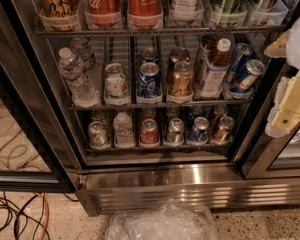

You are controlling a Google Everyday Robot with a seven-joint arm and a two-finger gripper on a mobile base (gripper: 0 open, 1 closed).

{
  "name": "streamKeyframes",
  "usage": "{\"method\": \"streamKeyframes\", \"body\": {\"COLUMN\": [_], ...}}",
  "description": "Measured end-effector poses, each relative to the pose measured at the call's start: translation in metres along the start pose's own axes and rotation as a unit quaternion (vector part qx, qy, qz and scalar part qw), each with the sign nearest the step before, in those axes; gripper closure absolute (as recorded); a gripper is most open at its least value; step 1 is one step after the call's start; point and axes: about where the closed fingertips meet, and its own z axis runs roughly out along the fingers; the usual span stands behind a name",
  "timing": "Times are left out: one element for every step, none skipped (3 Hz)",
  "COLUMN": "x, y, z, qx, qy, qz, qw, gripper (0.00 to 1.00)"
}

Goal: Pick coke can from bottom shelf of fridge

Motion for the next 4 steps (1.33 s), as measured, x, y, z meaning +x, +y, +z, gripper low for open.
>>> {"method": "streamKeyframes", "body": {"x": [0.0, -0.006, -0.025, -0.054], "y": [0.0, 0.002, 0.026, 0.058], "z": [0.0, 0.005, 0.031, 0.084], "qx": [0.0, 0.003, -0.009, -0.044], "qy": [0.0, -0.027, -0.087, -0.139], "qz": [0.0, 0.018, 0.074, 0.148], "qw": [1.0, 0.9995, 0.9934, 0.9782], "gripper": [0.0, 0.0, 0.0, 0.0]}}
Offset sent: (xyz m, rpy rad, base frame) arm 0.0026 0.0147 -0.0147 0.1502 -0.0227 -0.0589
